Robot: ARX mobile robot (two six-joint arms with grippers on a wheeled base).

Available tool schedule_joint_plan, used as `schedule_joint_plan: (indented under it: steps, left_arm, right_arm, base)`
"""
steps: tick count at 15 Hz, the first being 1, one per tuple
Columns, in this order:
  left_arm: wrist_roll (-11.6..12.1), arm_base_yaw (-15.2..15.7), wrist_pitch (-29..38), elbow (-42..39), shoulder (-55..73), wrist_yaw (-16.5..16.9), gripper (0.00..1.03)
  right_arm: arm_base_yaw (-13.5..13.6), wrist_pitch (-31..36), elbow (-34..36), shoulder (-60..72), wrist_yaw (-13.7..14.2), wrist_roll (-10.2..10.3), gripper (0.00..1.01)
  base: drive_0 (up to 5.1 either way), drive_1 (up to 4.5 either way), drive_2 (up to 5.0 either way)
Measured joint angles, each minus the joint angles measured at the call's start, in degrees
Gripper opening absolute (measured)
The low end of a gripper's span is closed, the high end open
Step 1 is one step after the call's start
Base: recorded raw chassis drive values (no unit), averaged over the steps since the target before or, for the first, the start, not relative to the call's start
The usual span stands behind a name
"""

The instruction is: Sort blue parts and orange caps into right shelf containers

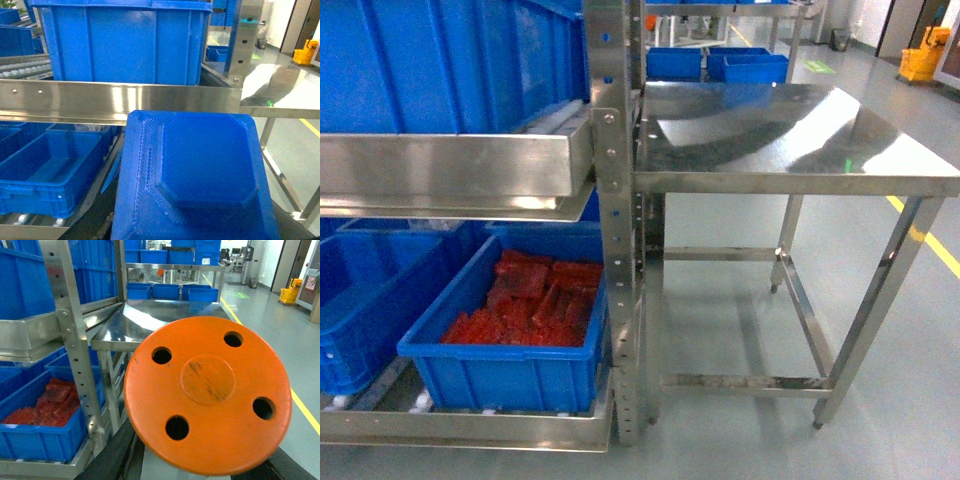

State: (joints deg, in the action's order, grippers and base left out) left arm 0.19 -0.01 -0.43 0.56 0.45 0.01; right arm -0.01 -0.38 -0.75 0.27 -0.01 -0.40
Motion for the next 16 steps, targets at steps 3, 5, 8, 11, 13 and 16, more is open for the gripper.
schedule_joint_plan:
  steps: [3,5,8,11,13,16]
  left_arm:
    - [0.0,0.0,0.0,0.0,0.0,0.0,0.43]
    - [0.0,0.0,0.1,0.0,0.0,0.0,0.43]
    - [0.0,0.0,0.0,0.0,0.0,0.0,0.43]
    - [0.0,0.0,0.0,0.0,0.0,0.0,0.43]
    - [0.0,0.0,0.0,0.0,0.0,0.0,0.43]
    - [0.0,0.0,0.0,0.0,0.0,0.0,0.43]
  right_arm:
    - [0.0,0.0,0.0,0.0,0.0,0.0,0.41]
    - [0.0,0.0,0.0,0.0,0.0,0.0,0.41]
    - [0.0,0.0,0.0,0.0,0.0,0.0,0.41]
    - [0.0,0.0,0.0,0.0,0.0,0.0,0.41]
    - [0.0,0.0,0.0,0.0,0.0,0.0,0.41]
    - [0.0,0.0,0.0,0.0,0.0,0.0,0.41]
  base:
    - [-4.9,1.52,3.3]
    - [-4.9,1.52,3.3]
    - [-4.9,1.52,3.3]
    - [-4.9,1.52,3.3]
    - [-4.9,1.52,3.3]
    - [-4.9,1.52,3.3]
